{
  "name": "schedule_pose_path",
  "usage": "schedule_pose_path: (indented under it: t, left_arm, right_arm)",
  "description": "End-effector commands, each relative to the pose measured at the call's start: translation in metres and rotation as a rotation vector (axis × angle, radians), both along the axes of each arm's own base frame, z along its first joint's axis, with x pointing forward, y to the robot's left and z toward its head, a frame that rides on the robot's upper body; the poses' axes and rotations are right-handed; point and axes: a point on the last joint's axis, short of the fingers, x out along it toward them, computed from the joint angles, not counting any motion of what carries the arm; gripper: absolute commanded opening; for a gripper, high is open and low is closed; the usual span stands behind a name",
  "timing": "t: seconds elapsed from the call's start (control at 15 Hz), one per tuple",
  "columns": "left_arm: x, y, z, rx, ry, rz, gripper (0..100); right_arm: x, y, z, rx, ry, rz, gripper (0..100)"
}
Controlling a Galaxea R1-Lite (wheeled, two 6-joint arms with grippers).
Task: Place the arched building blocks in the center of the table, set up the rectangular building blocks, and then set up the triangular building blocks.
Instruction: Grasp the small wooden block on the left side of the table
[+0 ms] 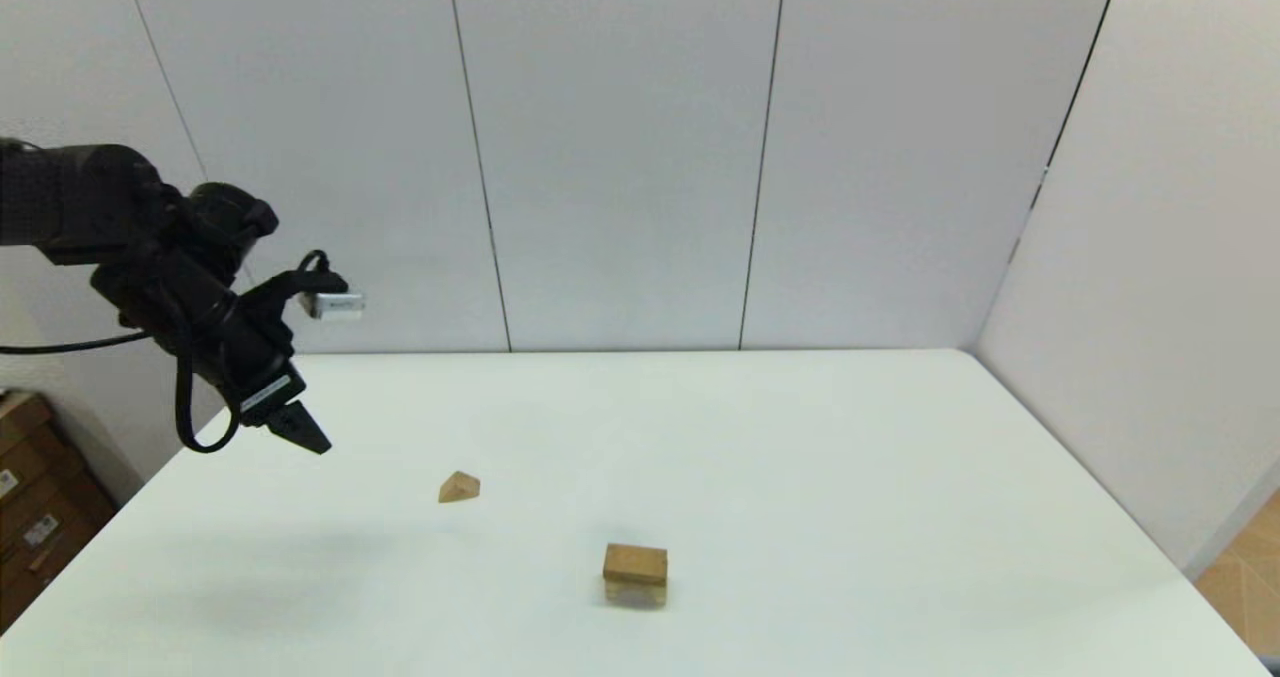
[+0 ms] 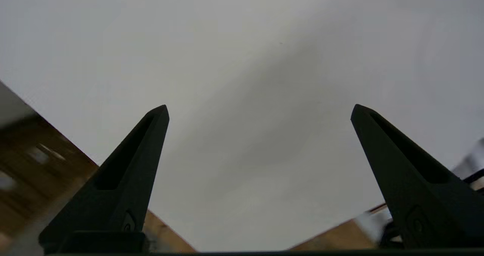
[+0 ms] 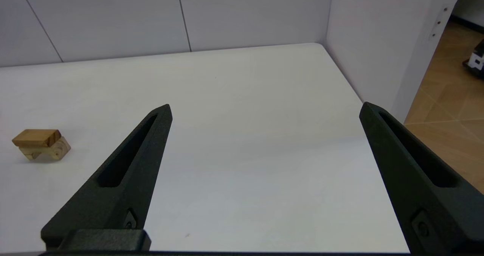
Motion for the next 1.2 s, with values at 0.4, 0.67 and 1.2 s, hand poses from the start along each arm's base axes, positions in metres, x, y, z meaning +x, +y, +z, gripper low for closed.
schedule_pose_path:
  t: [0.4,0.67,1.2]
  left_arm:
    - [0.065,-0.045,-0.080,0.181,0.177,-0.441,100]
    - [0.067,-0.064,-0.096,0.174,0.212,-0.488,100]
    - [0.074,-0.088,-0.112,0.165,0.182,-0.530,100]
  right_arm:
    - [0.000,0.000,0.000,0.001,-0.001,0.000,100]
    - [0.000,0.000,0.000,0.001,-0.001,0.000,100]
    - [0.000,0.000,0.000,0.001,-0.001,0.000,100]
